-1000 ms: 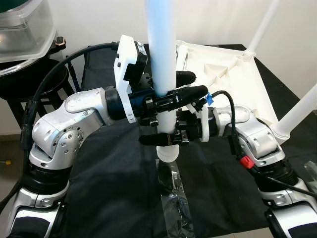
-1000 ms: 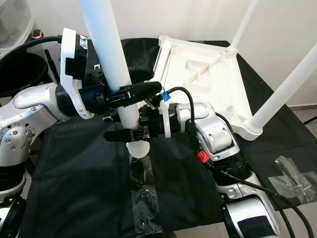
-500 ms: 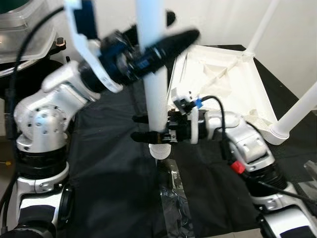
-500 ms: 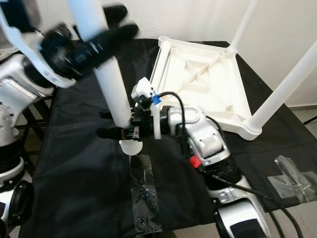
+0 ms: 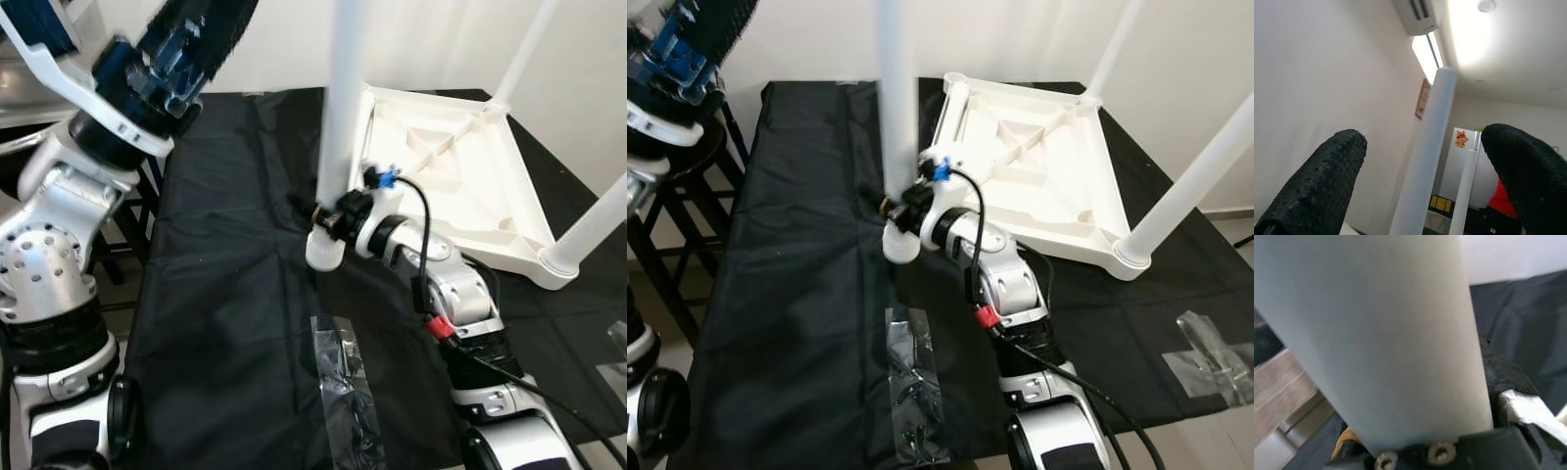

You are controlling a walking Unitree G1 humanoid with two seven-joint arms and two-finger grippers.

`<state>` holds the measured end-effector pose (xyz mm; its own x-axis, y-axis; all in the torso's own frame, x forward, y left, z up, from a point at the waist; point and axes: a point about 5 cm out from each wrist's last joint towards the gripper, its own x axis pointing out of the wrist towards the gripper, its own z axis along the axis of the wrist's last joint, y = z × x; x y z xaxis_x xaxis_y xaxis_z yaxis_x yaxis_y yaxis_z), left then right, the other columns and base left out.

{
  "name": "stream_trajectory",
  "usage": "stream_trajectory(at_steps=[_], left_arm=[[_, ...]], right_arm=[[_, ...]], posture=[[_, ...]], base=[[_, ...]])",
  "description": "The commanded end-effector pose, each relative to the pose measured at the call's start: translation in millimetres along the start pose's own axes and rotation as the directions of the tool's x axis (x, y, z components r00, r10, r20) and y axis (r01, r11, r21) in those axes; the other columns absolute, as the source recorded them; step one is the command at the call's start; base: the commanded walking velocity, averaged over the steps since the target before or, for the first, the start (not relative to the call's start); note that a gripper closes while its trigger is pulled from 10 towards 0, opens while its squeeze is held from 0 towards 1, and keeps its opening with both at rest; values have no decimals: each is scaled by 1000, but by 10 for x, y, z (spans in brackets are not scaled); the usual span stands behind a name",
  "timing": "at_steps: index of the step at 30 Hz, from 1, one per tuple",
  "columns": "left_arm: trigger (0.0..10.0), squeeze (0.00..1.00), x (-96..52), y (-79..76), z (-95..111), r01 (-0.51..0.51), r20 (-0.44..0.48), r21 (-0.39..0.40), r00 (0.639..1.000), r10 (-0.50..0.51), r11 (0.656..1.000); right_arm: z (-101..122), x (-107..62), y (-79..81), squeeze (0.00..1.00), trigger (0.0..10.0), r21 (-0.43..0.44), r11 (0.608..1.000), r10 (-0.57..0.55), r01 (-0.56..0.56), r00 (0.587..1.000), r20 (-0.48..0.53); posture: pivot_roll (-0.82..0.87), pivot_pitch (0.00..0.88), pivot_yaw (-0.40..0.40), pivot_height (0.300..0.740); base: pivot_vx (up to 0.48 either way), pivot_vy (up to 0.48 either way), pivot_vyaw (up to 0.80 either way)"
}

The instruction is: Building children table

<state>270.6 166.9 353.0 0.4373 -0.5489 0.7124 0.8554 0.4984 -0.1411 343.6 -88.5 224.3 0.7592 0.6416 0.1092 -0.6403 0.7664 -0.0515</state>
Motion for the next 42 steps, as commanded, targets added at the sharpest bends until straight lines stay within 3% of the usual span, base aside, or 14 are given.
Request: stream_trajectory(at_steps=[1,3,4,5,8,9,10,11,16,18,20,25,36,42], left_arm=[[10000,1000,-31,-36,-48,-10,-14,-3,1000,10,1000],[10000,1000,-111,-16,-171,-63,-52,-19,997,62,998],[10000,1000,-272,0,-450,-144,-156,-16,978,140,989],[10000,1000,-452,-38,-725,-197,-266,-10,945,187,980],[10000,929,-629,-101,-962,-223,-371,7,905,209,975],[10000,196,-768,-184,-1128,-228,-450,20,867,213,973],[10000,196,-768,-184,-1128,-228,-450,20,867,213,973],[10000,0,-885,-260,-1247,-227,-510,24,835,207,974],[10000,0,-1223,-462,-1500,-190,-655,166,712,252,968],[10000,0,-1304,-468,-1470,-169,-651,323,674,348,931],[10000,0,-1314,-378,-1325,-215,-575,455,670,469,864],[10000,0,-1372,-427,-1160,-245,-499,563,661,560,789],[10000,0,-1396,-711,-1007,-227,-487,607,652,582,761],[10000,0,-1379,-833,-949,-210,-480,629,652,587,749]], right_arm=[[84,-1,-33,0,0,21,999,-27,25,998,60],[157,10,-54,0,0,21,999,-42,41,995,94],[239,25,-87,0,1922,1,999,-47,47,991,122],[303,41,-122,0,6824,-33,998,-47,52,989,138],[342,57,-159,0,9098,-68,996,-45,56,989,142],[376,64,-193,0,10000,-95,994,-39,53,989,143],[376,64,-193,0,10000,-95,994,-39,53,989,143],[400,74,-224,0,10000,-118,992,-32,49,989,143],[508,73,-350,0,10000,-140,990,45,-25,989,144],[654,44,-371,0,10000,-117,981,176,-155,964,198],[751,-3,-353,0,10000,-83,924,383,-373,898,219],[873,-29,-486,0,10000,-116,848,529,-516,826,195],[1067,20,-641,0,10000,-305,808,553,-505,828,95],[1114,47,-619,0,10000,-331,747,632,-577,770,82]], posture=[[-64,72,-66,740],[-61,76,-66,740],[-57,86,-67,740],[-61,103,-68,740],[-62,107,-69,740],[-62,121,-72,740],[-62,121,-72,740],[-63,128,-73,740],[-62,190,-78,740],[-59,244,-79,740],[-50,282,-76,740],[-39,349,-69,740],[-2,440,-57,740],[18,483,-55,740]], base=[[0,0,0],[0,0,0],[0,0,0],[0,0,0],[0,0,0],[0,0,0],[0,0,0],[0,0,0],[0,0,0],[0,0,0],[0,0,0],[0,0,0],[0,0,0],[0,0,0]])
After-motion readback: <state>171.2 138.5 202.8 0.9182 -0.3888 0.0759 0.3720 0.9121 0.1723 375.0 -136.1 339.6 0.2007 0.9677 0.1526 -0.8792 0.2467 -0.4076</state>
